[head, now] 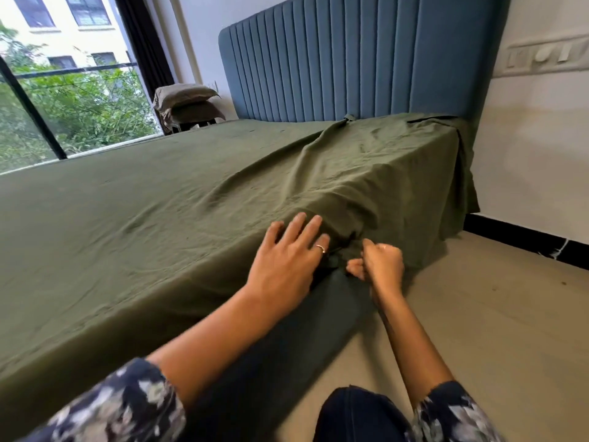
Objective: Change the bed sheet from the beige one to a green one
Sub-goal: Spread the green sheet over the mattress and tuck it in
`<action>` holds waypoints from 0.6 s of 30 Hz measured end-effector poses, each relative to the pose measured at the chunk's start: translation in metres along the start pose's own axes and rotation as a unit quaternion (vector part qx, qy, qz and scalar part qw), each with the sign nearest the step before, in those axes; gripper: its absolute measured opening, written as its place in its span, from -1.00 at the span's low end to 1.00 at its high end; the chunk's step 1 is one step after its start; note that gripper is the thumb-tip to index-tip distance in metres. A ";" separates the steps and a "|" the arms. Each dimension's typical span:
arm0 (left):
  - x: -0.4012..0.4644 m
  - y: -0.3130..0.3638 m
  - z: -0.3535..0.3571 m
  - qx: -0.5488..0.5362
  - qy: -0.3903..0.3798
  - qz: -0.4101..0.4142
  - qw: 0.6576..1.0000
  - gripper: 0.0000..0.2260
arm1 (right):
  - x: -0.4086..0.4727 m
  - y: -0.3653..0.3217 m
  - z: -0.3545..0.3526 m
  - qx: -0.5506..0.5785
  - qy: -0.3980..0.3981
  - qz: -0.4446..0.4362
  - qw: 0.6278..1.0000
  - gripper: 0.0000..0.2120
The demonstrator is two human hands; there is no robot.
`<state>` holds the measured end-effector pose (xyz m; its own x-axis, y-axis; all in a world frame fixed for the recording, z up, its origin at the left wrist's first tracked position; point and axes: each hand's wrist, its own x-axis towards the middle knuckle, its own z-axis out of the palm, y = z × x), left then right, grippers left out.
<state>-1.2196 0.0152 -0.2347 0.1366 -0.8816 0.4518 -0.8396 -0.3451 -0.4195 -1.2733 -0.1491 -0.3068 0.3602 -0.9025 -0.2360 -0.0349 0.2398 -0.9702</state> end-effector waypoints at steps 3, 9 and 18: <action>0.011 -0.002 0.013 0.072 -0.125 -0.018 0.989 -0.29 | 0.000 0.020 -0.010 0.041 -0.062 0.101 0.992 -0.57; 0.029 0.007 0.027 0.130 -0.165 -0.073 0.975 -0.22 | 0.017 0.004 -0.004 0.104 -0.075 0.084 0.988 -0.39; 0.047 0.012 0.039 0.198 -0.163 -0.047 0.965 -0.12 | 0.030 -0.006 0.005 -0.012 -0.033 -0.119 0.992 -0.87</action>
<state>-1.2032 -0.0428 -0.2490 0.4155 -0.8723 0.2579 -0.5577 -0.4683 -0.6853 -1.2581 -0.1756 -0.3081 0.4210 -0.9070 0.0031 0.0366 0.0136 -0.9992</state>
